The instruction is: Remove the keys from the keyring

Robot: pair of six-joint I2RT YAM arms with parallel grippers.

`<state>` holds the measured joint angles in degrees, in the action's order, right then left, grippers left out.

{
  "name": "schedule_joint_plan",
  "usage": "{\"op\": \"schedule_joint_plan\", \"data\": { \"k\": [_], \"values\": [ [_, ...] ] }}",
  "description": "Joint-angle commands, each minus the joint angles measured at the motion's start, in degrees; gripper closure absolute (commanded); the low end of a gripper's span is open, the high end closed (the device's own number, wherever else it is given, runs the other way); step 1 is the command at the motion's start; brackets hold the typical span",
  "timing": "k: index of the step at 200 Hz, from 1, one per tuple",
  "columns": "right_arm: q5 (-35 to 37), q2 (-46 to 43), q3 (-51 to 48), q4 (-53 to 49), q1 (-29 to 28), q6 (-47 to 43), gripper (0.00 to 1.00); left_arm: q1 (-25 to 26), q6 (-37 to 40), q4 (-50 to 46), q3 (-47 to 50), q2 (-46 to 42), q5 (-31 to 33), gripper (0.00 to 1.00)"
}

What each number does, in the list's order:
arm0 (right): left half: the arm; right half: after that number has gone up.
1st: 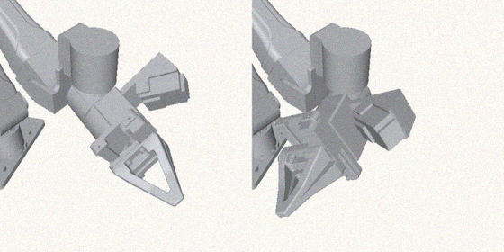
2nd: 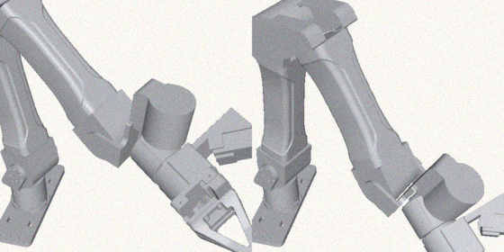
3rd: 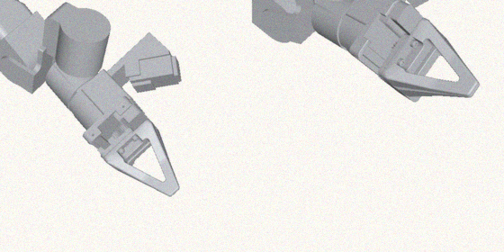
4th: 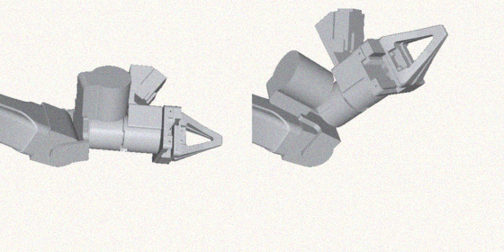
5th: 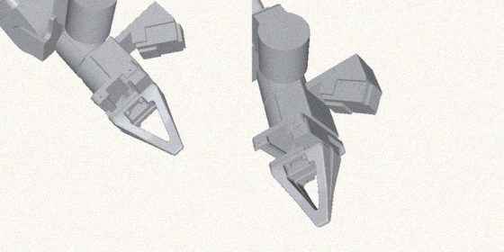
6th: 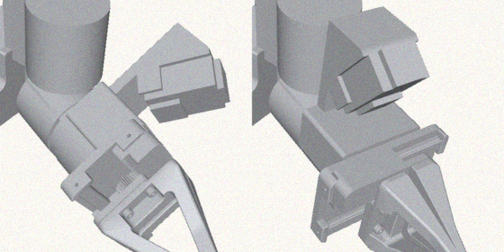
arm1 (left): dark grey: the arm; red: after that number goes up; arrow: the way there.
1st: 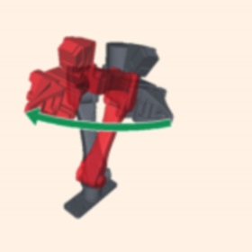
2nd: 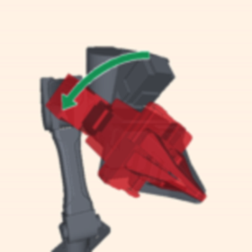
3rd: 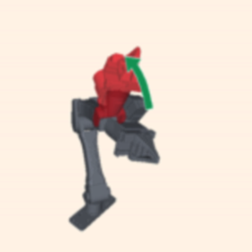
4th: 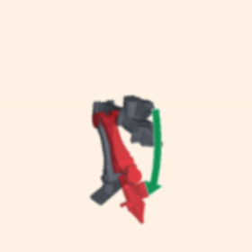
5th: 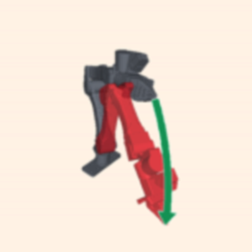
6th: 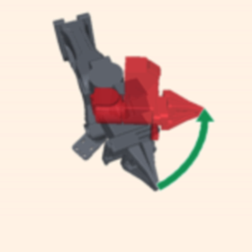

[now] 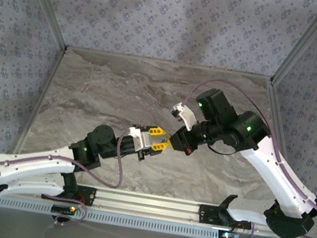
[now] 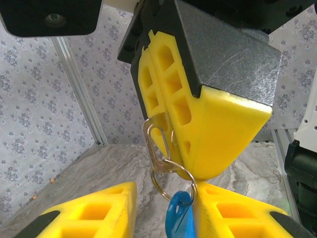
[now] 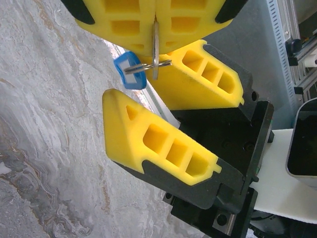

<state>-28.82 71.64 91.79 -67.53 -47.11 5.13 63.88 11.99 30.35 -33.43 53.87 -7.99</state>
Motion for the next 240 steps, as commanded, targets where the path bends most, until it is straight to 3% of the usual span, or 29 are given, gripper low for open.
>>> {"op": "schedule_joint_plan", "data": {
  "k": [1,97,184,240],
  "values": [
    [-1.0,0.1,1.8,-0.9,-0.2,0.3,1.0,0.4,0.1,3.8,0.3,0.5,-1.2,0.66],
    [-1.4,-1.0,1.6,0.7,0.3,1.3,1.0,0.5,-0.2,4.2,0.1,1.3,-1.6,0.63],
    [-3.4,-2.1,0.8,2.6,1.3,2.0,1.0,0.5,0.3,4.7,-0.3,2.0,-0.9,0.71],
    [-4.2,-2.3,-0.2,3.2,1.4,2.1,1.0,0.5,1.1,4.2,-1.3,1.2,-0.7,0.67]
  ]
}}
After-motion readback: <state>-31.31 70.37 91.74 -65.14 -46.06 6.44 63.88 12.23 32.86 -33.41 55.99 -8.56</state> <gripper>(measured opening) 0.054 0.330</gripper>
